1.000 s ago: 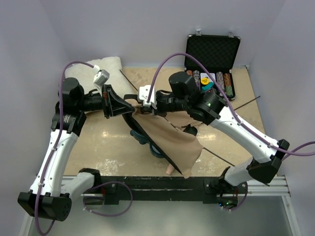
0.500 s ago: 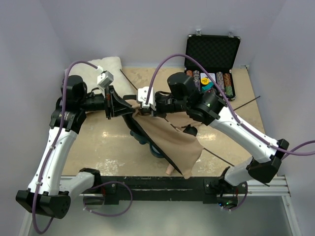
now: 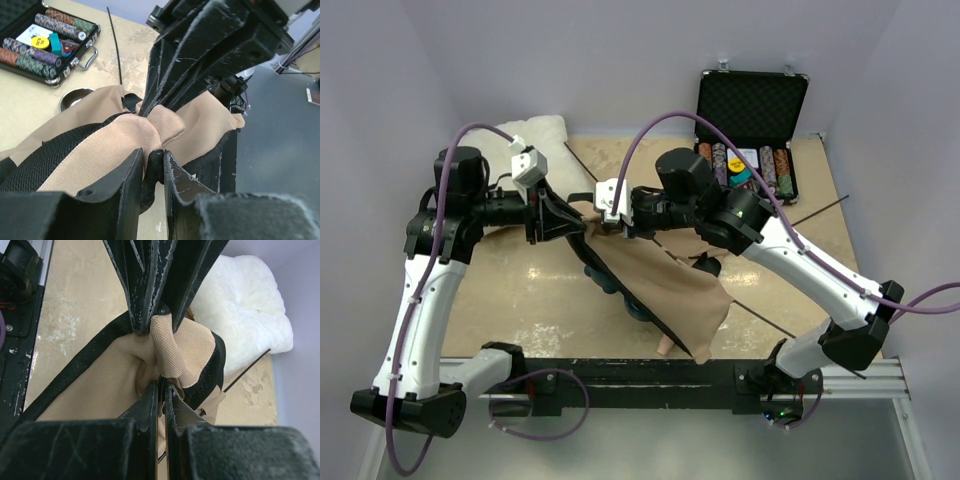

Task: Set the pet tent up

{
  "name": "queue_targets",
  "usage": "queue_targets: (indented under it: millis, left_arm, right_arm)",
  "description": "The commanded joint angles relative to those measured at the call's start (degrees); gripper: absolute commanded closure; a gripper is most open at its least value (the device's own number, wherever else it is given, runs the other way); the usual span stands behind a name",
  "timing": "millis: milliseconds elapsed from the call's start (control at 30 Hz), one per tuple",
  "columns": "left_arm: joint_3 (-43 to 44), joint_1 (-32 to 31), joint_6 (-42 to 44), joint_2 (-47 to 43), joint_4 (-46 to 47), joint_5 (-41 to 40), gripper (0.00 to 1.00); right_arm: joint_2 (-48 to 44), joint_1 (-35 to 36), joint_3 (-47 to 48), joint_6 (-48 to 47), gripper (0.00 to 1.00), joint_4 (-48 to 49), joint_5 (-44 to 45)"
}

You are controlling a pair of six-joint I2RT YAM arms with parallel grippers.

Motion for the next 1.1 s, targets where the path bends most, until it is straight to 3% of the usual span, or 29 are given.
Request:
queue_targets:
  millis: [0,133,333,433,833,1067]
  left_arm:
    - [2.3,0.9,6.3,-1.2,-2.4,5.6,0.75]
    - [1.7,1.0,5.7,-2.8,1.3,7.4,0.77]
    - [-3.8,1.0,-6.9,-6.8,17.8,7.6,0.77]
    - [-6.5,1.0,-12.7,-7.0,23.4,8.4,0.82]
    - [-6.5,1.0,-14.3,-4.7,23.0,4.8,0.87]
    - [-6.4,-0.1,-11.6,-3.4,18.8,6.5,0.8]
  right_arm:
    - [-1.0,-0.5,-0.8,-2.0,1.0,-3.5,4.6]
    - [-1.1,-0.6,-0.9,-1.9,1.0,-3.5,4.5]
    - [-1.2,-0.6,-0.9,-2.2,1.0,-3.8,3.6]
    - [-0.9,-0.6,-0.4,-2.2,1.0,-4.0,3.2]
    - [-0.6,0.2,0.6,-4.4,1.0,-5.0,1.5]
    - [1.2,0.6,2.5,-4.2,1.0,-4.8,1.4]
